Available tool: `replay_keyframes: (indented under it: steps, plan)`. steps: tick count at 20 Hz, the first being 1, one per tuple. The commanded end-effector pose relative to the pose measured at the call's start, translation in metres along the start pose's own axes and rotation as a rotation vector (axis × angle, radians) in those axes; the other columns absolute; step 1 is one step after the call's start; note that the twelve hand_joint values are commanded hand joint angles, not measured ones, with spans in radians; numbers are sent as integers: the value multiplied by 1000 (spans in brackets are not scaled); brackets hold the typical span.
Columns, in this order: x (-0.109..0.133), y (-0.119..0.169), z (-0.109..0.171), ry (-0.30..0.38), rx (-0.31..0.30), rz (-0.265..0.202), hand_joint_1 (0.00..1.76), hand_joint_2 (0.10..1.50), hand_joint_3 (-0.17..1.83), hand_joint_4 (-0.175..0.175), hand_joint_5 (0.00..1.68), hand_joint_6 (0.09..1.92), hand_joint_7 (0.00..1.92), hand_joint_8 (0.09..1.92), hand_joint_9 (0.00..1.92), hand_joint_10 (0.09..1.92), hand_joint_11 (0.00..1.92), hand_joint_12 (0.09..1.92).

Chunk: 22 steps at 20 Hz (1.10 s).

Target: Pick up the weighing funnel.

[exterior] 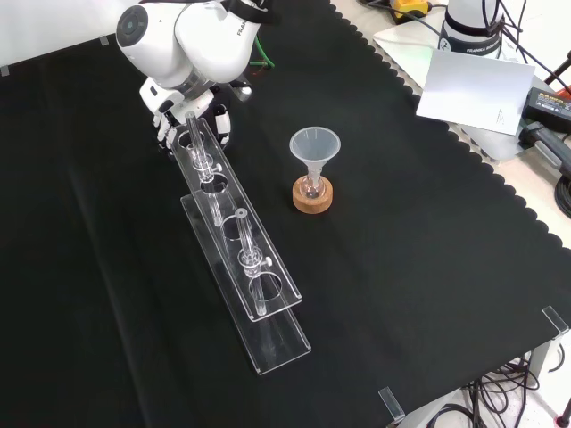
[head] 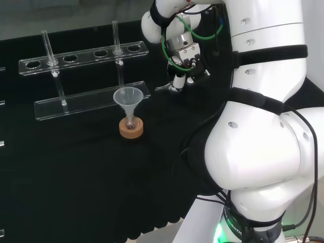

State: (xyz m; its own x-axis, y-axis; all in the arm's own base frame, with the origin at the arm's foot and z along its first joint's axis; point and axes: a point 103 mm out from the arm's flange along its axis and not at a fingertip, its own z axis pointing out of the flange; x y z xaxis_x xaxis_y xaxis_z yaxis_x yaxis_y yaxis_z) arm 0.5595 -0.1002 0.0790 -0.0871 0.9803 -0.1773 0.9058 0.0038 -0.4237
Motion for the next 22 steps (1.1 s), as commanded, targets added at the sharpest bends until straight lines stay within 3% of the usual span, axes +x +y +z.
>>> replay_keyframes:
  steps: [1, 22]
  plan:
    - [0, 1, 1, 1, -2, 8, 998, 544, 633, 4, 600, 539, 474, 631, 752, 476, 578, 1255]
    - [-4, 8, 7, 14, 4, 7, 1010, 551, 640, 11, 616, 624, 481, 642, 768, 482, 591, 1254]
